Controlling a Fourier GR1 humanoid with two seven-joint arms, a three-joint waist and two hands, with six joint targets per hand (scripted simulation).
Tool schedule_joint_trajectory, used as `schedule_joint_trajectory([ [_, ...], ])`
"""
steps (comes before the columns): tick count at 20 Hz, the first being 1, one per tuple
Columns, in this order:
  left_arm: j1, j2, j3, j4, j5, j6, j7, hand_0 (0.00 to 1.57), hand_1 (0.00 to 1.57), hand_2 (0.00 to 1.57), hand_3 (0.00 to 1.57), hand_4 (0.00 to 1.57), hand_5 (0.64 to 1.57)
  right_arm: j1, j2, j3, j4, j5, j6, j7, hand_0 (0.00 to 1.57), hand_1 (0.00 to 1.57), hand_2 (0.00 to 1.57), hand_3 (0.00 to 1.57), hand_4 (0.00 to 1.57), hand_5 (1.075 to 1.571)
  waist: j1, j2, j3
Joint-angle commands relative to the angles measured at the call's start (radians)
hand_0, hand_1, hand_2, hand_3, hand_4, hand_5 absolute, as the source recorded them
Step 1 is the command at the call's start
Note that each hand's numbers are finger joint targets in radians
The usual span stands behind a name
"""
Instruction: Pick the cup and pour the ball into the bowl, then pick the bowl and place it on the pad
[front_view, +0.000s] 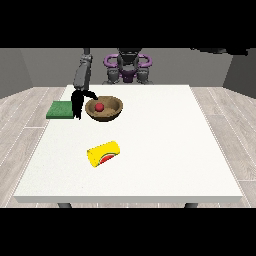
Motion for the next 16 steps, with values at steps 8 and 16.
schedule_joint_trajectory([
  [8, -0.098, 0.057, 0.012, -0.084, 0.075, -0.018, 0.119, 0.0, 0.0, 0.0, 0.0, 0.0, 1.531, -0.158, -0.042, -0.053, 0.275, -0.009, 0.006, -0.111, 0.0, 0.0, 0.0, 0.0, 0.34, 1.569, 0.05, 0.074, 0.0004],
  [16, -0.088, 0.066, 0.011, -0.098, 0.075, -0.012, 0.116, 0.0, 0.0, 0.0, 0.0, 0.0, 1.539, -0.164, -0.019, -0.042, 0.302, 0.005, -0.022, -0.152, 0.0, 0.0, 0.0, 0.0, 0.39, 1.57, 0.054, 0.083, 0.0],
])
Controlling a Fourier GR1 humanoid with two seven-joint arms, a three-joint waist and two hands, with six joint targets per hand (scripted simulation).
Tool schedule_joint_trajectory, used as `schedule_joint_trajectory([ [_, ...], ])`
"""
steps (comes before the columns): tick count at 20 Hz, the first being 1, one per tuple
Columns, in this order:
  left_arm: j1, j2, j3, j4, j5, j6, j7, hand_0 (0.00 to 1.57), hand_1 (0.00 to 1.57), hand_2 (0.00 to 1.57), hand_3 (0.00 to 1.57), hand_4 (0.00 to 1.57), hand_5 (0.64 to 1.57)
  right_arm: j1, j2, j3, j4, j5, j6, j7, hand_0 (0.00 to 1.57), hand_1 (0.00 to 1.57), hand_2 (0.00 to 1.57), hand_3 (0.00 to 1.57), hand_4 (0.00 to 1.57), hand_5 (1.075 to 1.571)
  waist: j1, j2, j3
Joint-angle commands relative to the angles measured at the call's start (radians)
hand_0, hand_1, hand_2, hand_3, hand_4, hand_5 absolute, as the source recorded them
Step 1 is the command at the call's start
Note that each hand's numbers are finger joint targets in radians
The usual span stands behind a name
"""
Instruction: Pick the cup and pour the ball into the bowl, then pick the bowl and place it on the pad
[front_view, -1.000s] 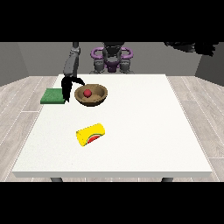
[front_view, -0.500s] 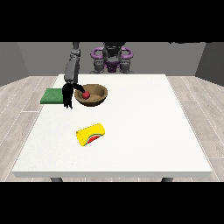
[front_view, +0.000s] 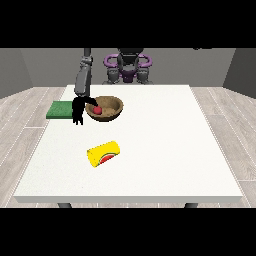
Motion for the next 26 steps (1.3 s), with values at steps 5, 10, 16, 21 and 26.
schedule_joint_trajectory([
  [5, -0.052, -0.009, -0.022, 0.012, 0.012, -0.008, 0.024, 0.0, 0.0, 0.0, 0.0, 0.0, 1.535, -0.13, 0.08, 0.043, 0.044, 0.055, -0.193, 0.093, 0.0, 0.0, 0.0, 0.0, 0.44, 1.57, 0.074, 0.026, 0.0168],
  [10, -0.058, 0.029, -0.002, 0.008, 0.02, -0.016, 0.03, 0.0, 0.0, 0.0, 0.0, 0.0, 1.533, -0.055, 0.103, 0.029, 0.095, 0.045, -0.213, 0.133, 0.0, 0.0, 0.0, 0.0, 0.49, 1.553, 0.069, 0.037, 0.0174],
  [16, -0.014, 0.024, 0.022, 0.056, 0.039, -0.041, 0.005, 0.0, 0.0, 0.0, 0.0, 0.0, 1.546, 0.004, 0.01, 0.112, 0.064, 0.202, -0.32, 0.194, 1.57, 1.57, 1.57, 1.57, 1.16, 1.432, 0.062, -0.008, 0.0142],
  [21, 0.069, 0.037, 0.042, 0.185, 0.019, -0.079, -0.048, 0.0, 0.0, 0.0, 0.0, 0.0, 1.547, -0.015, -0.035, 0.215, -0.028, 0.295, -0.353, 0.432, 1.57, 1.57, 1.57, 1.57, 1.21, 1.476, -0.009, -0.125, 0.0122],
  [26, 0.162, 0.085, 0.071, 0.318, -0.006, -0.14, -0.128, 0.0, 0.0, 0.0, 0.0, 0.0, 1.546, -0.122, -0.056, 0.294, -0.132, 0.354, -0.372, 0.697, 1.57, 1.57, 1.57, 1.57, 1.26, 1.47, -0.08, -0.212, 0.0124],
])
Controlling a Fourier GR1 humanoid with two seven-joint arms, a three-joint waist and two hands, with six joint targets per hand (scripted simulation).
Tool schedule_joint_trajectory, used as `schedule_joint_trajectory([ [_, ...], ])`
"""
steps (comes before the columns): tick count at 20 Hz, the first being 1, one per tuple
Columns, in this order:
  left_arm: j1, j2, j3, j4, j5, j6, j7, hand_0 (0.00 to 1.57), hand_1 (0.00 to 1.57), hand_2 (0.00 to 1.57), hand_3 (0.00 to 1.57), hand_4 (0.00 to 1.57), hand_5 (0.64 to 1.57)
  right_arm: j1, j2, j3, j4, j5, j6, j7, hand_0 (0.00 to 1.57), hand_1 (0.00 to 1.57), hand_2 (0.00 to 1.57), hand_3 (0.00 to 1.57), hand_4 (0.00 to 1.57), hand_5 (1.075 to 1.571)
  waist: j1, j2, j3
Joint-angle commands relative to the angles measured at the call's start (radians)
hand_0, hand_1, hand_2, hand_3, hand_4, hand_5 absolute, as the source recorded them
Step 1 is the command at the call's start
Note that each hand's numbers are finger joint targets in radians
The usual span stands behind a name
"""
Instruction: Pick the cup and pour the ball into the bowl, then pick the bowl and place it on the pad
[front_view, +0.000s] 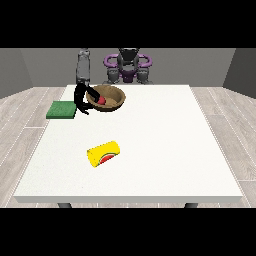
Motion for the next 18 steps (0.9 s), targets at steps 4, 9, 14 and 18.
schedule_joint_trajectory([
  [4, 0.091, 0.061, 0.048, 0.089, -0.008, -0.043, -0.096, 0.0, 0.0, 0.0, 0.0, 0.0, 1.541, -0.065, -0.093, -0.009, -0.035, -0.021, 0.096, 0.169, 1.57, 1.57, 1.57, 1.57, 1.26, 1.486, -0.077, -0.012, 0.0074],
  [9, 0.1, 0.113, 0.066, 0.1, -0.018, -0.044, -0.145, 0.0, 0.0, 0.0, 0.0, 0.0, 1.539, -0.049, -0.179, 0.002, -0.018, 0.017, 0.159, 0.12, 1.57, 1.57, 1.57, 1.57, 1.3, 1.514, -0.094, 0.047, 0.0077],
  [14, 0.086, 0.094, 0.045, 0.052, -0.02, 0.004, -0.116, 0.0, 0.0, 0.0, 0.0, 0.0, 1.539, -0.023, -0.198, -0.033, 0.045, 0.008, 0.191, 0.01, 1.57, 1.57, 1.57, 1.57, 1.3, 1.514, -0.113, 0.055, 0.0088],
  [18, 0.114, 0.088, 0.045, 0.02, 0.003, -0.012, -0.083, 0.0, 0.0, 0.0, 0.0, 0.0, 1.535, 0.0, -0.284, -0.103, 0.12, -0.034, 0.269, -0.065, 1.57, 1.57, 1.57, 1.57, 1.3, 1.534, -0.087, 0.041, 0.0091],
])
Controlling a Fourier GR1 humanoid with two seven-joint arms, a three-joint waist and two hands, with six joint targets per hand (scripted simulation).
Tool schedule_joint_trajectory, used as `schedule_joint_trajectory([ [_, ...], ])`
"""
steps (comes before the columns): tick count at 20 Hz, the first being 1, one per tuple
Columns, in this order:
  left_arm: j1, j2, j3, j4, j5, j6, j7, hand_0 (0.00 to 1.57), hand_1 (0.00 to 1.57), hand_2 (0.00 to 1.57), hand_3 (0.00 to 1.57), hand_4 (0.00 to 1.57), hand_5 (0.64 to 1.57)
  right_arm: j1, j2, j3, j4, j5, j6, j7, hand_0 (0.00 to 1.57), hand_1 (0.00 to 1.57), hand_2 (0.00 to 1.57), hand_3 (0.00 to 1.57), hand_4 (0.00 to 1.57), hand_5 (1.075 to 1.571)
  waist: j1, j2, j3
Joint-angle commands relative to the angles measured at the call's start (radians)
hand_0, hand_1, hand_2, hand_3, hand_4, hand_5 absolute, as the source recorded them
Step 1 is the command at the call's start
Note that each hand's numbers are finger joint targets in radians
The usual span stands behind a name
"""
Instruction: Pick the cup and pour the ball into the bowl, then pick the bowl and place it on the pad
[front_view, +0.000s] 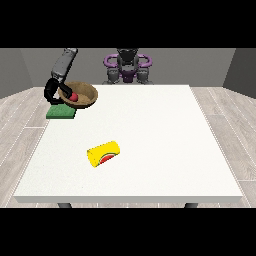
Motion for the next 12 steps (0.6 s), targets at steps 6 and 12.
schedule_joint_trajectory([
  [6, 0.005, 0.032, 0.014, -0.081, 0.042, 0.003, 0.048, 0.0, 0.0, 0.0, 0.0, 0.0, 1.536, 0.035, -0.126, -0.13, 0.167, -0.079, 0.144, -0.187, 1.57, 1.57, 1.57, 1.11, 1.3, 1.537, 0.025, 0.052, 0.0013],
  [12, -0.054, 0.071, 0.023, -0.169, 0.065, 0.044, 0.087, 0.0, 0.0, 0.0, 0.0, 0.13, 1.532, -0.042, -0.238, -0.181, 0.254, -0.081, 0.186, -0.281, 1.57, 1.57, 1.57, 0.59, 1.3, 1.552, 0.039, 0.169, 0.0025],
])
